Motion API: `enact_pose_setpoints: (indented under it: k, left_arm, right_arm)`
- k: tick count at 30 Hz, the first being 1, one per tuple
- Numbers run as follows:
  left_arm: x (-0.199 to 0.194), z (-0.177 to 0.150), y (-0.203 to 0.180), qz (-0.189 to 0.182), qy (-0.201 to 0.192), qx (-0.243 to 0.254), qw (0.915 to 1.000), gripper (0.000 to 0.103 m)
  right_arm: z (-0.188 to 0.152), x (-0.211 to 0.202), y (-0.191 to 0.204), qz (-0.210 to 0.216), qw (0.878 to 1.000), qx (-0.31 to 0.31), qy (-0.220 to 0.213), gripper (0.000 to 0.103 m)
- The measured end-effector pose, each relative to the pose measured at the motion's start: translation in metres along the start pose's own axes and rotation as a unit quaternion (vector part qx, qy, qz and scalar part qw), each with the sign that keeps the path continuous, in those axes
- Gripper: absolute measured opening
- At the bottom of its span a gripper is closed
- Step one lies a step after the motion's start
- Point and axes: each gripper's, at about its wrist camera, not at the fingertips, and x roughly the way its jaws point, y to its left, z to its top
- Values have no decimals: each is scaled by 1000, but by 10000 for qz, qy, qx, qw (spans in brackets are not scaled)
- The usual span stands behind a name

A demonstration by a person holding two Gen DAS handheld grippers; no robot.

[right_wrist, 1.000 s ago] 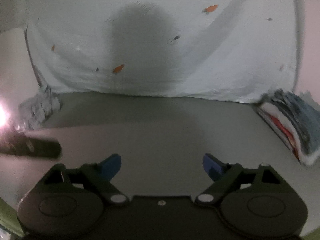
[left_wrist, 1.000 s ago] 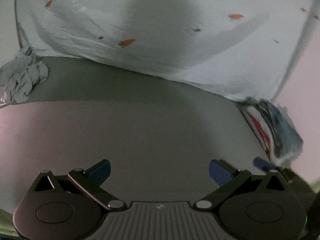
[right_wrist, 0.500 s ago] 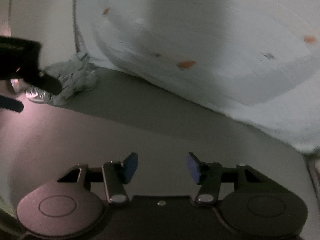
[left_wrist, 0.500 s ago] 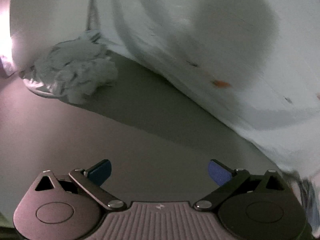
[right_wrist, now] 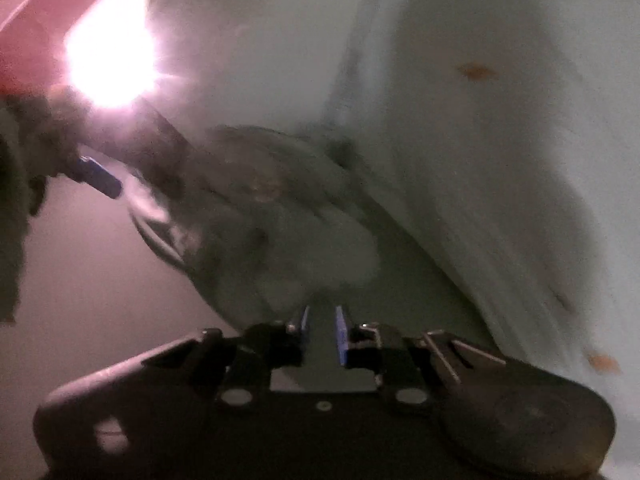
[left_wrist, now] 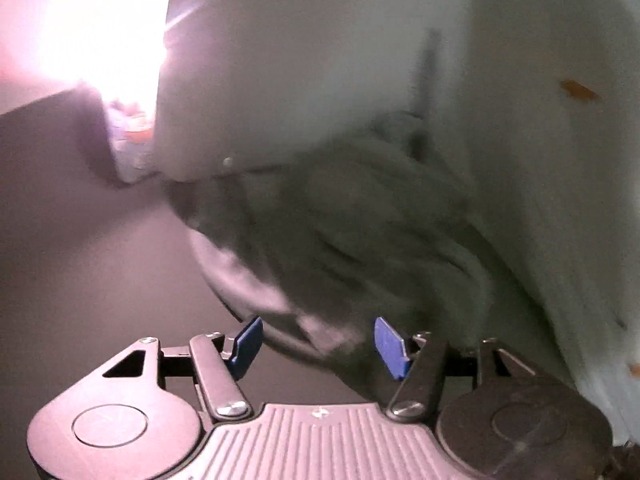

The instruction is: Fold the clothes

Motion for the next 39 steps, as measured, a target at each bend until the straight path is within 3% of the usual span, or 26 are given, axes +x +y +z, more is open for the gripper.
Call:
enact_pose_setpoints:
  k: [4,6,7,9,12,13,14,15,16,18,21,23,26,27,29,31,37,38,39]
  left_arm:
    - [35,24,36,38,83,-498,9987,63]
    - [49,32,45,43,101,-664,9977,63]
    - [58,37,48,41,111,-759,9970,63]
    - [73,45,54,-52,147,-922,9956,63]
    - [88,53,58,-110,200,-1013,9946,64]
    - [92,54,56,-91,188,-932,9954,64]
    - [96,56,54,-71,175,-847,9962,64]
    - [97,57,50,-29,154,-715,9973,66]
    - [97,57,47,31,133,-593,9981,69]
    - [98,57,42,259,65,-382,9989,82]
    - [91,56,39,603,-122,-117,9980,88]
    - [87,56,39,873,-268,-53,9958,88]
    - [84,57,45,1111,-358,-163,9930,88]
    - [86,58,50,1040,-334,-293,9936,88]
    - [89,58,51,816,-276,-445,9953,86]
    - [94,58,46,785,-276,-390,9958,86]
    - [106,58,32,935,-493,-45,9944,91]
    - [108,58,33,933,-535,-3,9942,92]
    - [110,58,33,932,-577,39,9940,93]
  right_arm:
    - [35,55,35,448,9962,-641,-395,32]
    - [47,78,48,730,9921,-847,-573,44]
    - [53,91,54,906,9895,-924,-642,46]
    - [59,114,65,1275,9843,-1070,-582,53]
    - [55,137,76,1193,9843,-1236,-397,53]
    - [52,144,79,1131,9846,-1289,-343,50]
    - [52,143,77,1135,9856,-1207,-334,42]
    - [51,141,73,1151,9867,-1099,-333,18]
    - [51,139,70,1168,9876,-992,-332,15]
    - [46,123,61,1012,9904,-840,-429,0]
    - [37,98,39,548,9937,-808,-547,0]
    - [35,92,31,663,9940,-699,-524,0]
    - [33,86,21,891,9935,-523,-475,8]
    - [32,83,17,967,9932,-464,-459,21]
    - [30,79,10,1119,9922,-346,-427,35]
    - [29,75,13,1269,9901,-409,-430,35]
    - [25,95,52,1426,9836,-1099,-64,59]
    - [24,98,55,1447,9825,-1172,-87,60]
    - [22,99,57,1407,9822,-1240,-133,51]
